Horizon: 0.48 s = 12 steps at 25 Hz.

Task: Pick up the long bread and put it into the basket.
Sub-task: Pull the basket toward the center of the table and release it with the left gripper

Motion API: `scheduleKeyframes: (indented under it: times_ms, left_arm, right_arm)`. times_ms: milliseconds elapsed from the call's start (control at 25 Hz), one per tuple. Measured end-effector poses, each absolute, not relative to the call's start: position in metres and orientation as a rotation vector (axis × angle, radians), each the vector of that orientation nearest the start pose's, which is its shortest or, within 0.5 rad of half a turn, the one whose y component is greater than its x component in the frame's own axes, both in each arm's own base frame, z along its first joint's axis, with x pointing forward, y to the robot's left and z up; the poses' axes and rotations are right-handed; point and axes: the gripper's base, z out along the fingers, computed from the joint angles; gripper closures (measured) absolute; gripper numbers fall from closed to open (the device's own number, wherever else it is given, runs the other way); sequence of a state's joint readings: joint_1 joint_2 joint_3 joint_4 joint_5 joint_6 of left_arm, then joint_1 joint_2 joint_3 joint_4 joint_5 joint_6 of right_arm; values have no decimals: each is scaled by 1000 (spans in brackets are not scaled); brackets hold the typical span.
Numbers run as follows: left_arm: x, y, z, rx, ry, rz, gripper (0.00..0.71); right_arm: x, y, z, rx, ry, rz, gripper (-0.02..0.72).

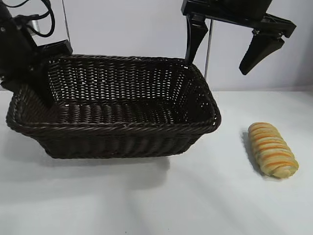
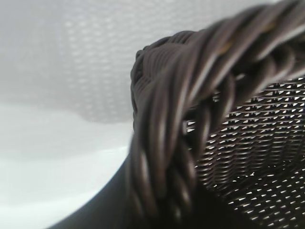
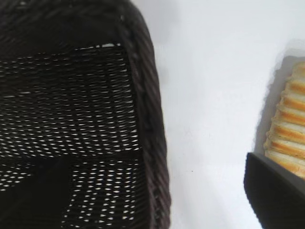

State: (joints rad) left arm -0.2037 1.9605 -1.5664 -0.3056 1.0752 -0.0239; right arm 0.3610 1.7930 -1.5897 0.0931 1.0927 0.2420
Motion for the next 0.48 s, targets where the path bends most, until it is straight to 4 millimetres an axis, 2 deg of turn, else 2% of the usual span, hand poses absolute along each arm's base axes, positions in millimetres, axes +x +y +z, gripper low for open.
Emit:
scheduleKeyframes:
  times_ms: [200, 480]
  left_arm:
    - [405, -109, 220, 77, 2955, -457, 610]
    - [412, -113, 180, 77, 3043, -489, 610]
  right_arm:
    - [356, 143, 298, -128, 2807, 274, 8]
    - [356, 143, 298, -128, 2807, 274, 8]
